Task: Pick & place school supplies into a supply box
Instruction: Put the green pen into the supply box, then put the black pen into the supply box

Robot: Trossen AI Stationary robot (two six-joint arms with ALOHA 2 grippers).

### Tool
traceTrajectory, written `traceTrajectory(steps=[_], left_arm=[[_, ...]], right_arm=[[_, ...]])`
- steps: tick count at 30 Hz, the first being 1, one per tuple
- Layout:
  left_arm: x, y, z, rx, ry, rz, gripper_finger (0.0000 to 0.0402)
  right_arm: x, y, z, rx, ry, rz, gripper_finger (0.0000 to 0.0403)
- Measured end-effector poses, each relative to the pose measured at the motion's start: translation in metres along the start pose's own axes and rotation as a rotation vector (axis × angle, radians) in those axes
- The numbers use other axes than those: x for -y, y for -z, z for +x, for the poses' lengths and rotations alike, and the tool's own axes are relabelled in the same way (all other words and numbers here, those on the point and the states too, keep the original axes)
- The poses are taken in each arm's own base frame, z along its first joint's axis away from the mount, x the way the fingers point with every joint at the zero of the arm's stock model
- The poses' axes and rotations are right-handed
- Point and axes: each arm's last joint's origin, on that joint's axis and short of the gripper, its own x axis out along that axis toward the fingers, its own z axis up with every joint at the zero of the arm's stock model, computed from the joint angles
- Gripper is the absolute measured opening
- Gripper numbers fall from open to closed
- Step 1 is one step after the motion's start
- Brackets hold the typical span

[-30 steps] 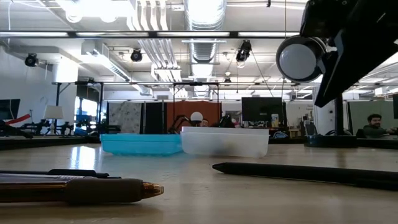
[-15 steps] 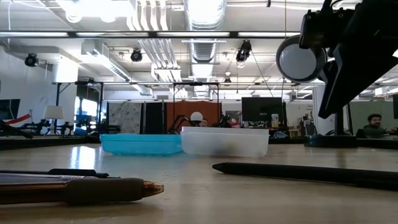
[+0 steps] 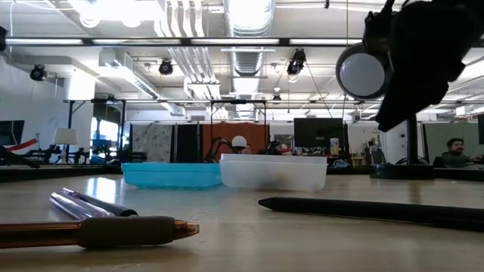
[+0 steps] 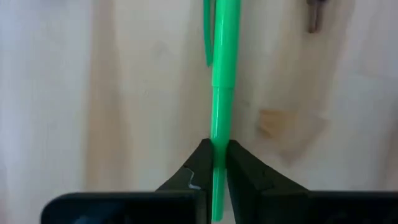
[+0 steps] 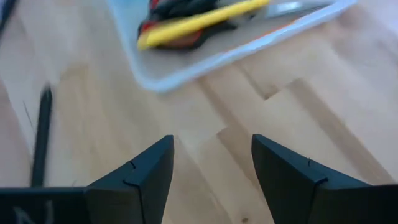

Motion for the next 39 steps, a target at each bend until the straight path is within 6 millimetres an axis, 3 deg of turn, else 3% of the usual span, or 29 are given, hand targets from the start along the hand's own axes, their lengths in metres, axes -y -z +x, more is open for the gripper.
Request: traceTrajectory(steps=[4, 7, 11, 16, 21, 25, 30, 39], left_arm=[[0.003, -0.02, -0.038, 0.165, 0.107, -0.293, 0.0009], [-0.011, -0.04, -0.054, 0.381, 0.147, -0.571, 0.0008], [-0.036, -0.083, -0.073, 0.633, 0.289, -0.829, 0.0008], [-0.082, -0.154, -0.068, 0.822, 0.441, -0.986, 0.0008], [-0.141, -0.205, -0.05, 0.803, 0.422, -1.054, 0.0008], [-0.171, -0.222, -0.028, 0.703, 0.402, -1.132, 0.0008], [-0.185, -0.227, -0.011, 0.655, 0.373, -1.247, 0.003], [-0.183, -0.229, -0.023, 0.571, 0.166, -1.132, 0.0093]], right_arm=[[0.01, -0.007, -0.016, 0.113, 0.039, 0.229, 0.0205], [0.021, -0.01, -0.028, 0.178, 0.056, 0.403, 0.0205], [0.029, -0.011, -0.038, 0.193, 0.042, 0.476, 0.0205], [0.034, -0.011, -0.051, 0.192, -0.009, 0.429, 0.0205], [0.036, -0.006, -0.061, 0.183, -0.041, 0.416, 0.0202], [0.041, 0.002, -0.065, 0.156, -0.01, 0.406, 0.0195], [0.043, 0.011, -0.068, 0.135, 0.024, 0.388, 0.0188], [0.033, 0.018, -0.06, 0.057, 0.019, 0.148, 0.0189]])
